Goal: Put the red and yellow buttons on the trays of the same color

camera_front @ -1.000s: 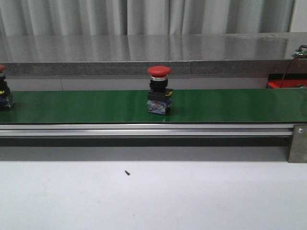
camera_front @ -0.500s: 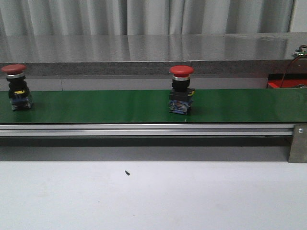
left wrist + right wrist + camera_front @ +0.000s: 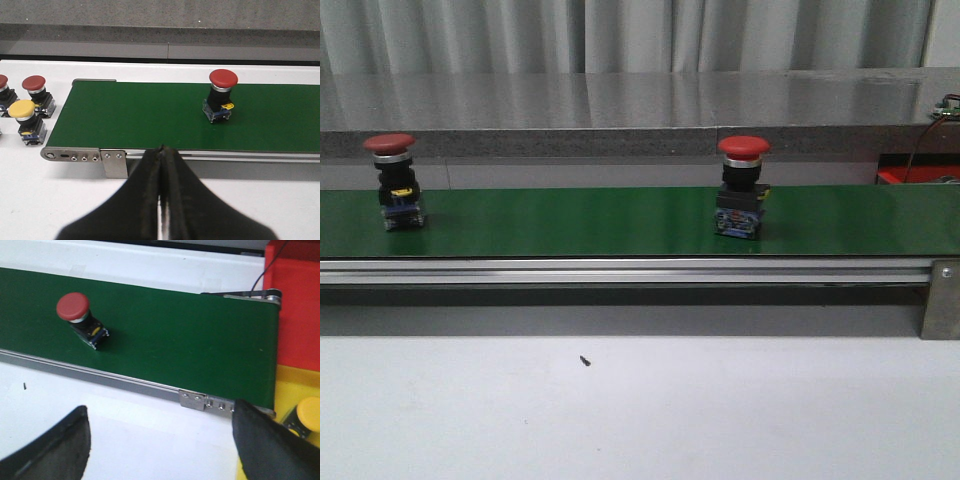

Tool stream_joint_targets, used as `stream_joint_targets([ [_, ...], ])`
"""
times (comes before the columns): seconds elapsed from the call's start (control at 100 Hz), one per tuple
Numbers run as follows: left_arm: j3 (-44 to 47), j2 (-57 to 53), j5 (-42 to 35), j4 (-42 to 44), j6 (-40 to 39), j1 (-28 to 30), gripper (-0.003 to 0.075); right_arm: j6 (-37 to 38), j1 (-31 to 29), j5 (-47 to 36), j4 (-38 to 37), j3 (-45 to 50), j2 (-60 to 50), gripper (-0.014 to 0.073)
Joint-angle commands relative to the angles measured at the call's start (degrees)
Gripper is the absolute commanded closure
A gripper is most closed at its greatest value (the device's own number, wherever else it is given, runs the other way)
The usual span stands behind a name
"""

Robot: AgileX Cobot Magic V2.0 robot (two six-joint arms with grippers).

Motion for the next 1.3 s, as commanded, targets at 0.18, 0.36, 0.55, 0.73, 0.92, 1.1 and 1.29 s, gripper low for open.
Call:
stream_joint_targets([
  [0.18,-1.40,0.19,-4.46,-1.35,0.16,-0.37,0.0740,-7.01,1.70,-0.44,4.72,-11.42,15.14,0.0003],
  [0.36,-1.40,0.19,-4.46,-1.35,0.16,-0.37,0.0740,-8.54,5.97,-0.38,4.67,-16.01,23.85,0.0003],
  [0.55,-1.40,0.19,-4.46,-1.35,0.16,-0.37,0.0740,-8.91,10.07,-0.74,3.24,-19.80,30.83,0.0003],
  [0.73,-1.40,0.19,-4.46,-1.35,0.16,-0.37,0.0740,-8.91,11.52,-1.98,1.13,-22.05,35.65,0.0003],
  [0.92,-1.40,0.19,-4.46,-1.35,0.16,-0.37,0.0740,-8.91,11.52,-3.01,-0.48,-23.12,39.87,0.0003],
  [1.1,-1.40,0.19,-4.46,-1.35,0.16,-0.37,0.0740,-8.91,11.52,-3.32,-4.11,-23.12,42.32,0.0160],
  [1.29,-1.40,0.19,-4.46,-1.35,0.16,-0.37,0.0740,-8.91,11.26,-2.20,-4.16,-24.48,42.42,0.0356],
])
